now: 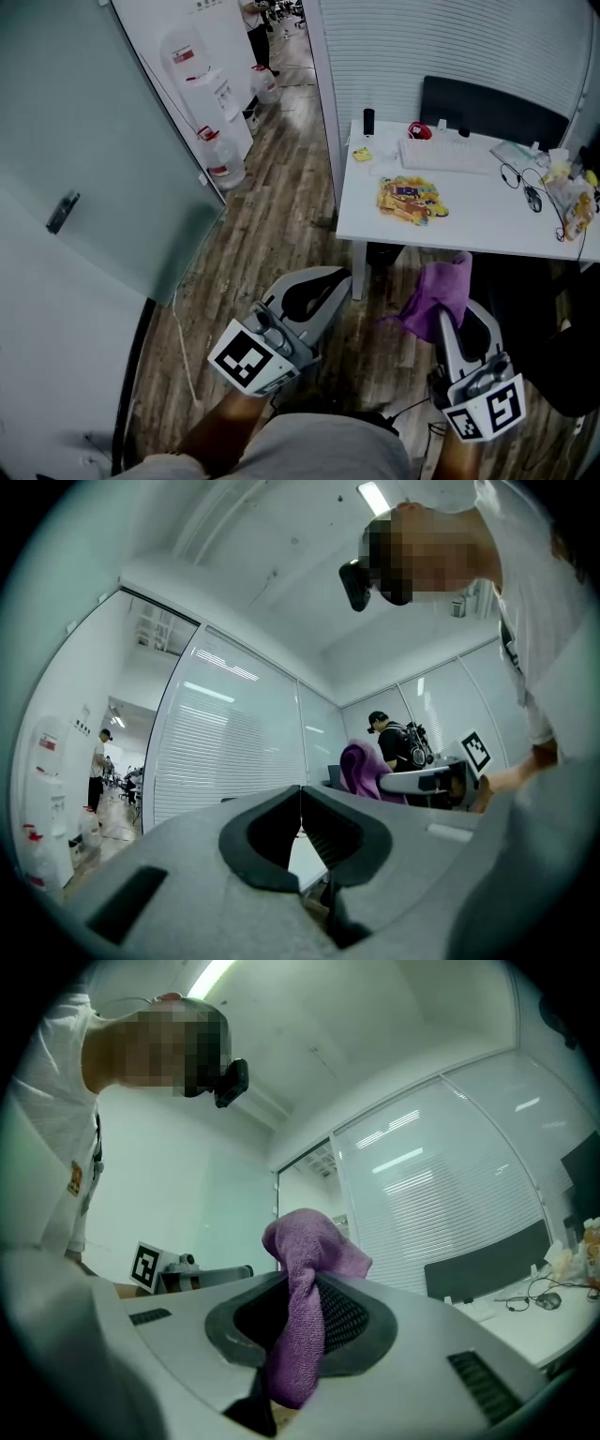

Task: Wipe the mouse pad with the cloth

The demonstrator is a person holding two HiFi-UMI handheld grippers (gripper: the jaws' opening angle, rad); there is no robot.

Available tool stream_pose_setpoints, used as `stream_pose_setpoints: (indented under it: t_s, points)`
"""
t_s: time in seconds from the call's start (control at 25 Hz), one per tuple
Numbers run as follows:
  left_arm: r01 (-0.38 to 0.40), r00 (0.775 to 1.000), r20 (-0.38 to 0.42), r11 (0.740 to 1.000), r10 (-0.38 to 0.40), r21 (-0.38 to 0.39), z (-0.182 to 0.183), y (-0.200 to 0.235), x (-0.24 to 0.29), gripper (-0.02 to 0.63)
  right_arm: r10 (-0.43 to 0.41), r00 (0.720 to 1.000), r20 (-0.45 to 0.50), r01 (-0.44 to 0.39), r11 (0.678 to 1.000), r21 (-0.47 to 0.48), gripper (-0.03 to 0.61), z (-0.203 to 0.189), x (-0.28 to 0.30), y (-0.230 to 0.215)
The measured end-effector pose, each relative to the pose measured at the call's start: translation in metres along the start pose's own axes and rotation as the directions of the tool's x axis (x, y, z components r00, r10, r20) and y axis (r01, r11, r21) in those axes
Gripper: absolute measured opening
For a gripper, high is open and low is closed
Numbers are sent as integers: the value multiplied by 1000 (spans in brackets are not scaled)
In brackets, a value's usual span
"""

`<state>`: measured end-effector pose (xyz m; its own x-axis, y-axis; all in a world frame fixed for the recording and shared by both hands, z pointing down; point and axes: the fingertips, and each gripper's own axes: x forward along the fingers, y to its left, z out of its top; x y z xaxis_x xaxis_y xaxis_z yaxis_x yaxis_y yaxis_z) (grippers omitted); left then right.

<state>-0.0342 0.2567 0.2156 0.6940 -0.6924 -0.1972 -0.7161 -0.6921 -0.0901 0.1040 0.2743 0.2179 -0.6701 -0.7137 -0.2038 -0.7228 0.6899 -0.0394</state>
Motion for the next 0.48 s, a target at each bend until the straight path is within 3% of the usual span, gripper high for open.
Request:
stream_pose_setpoints:
  t_s: [0.48]
  points:
    - [-40,999,-28,999,40,-3,-16,9,22,15,24,1000,-13,-24,1000,-5,66,-4,5,-31]
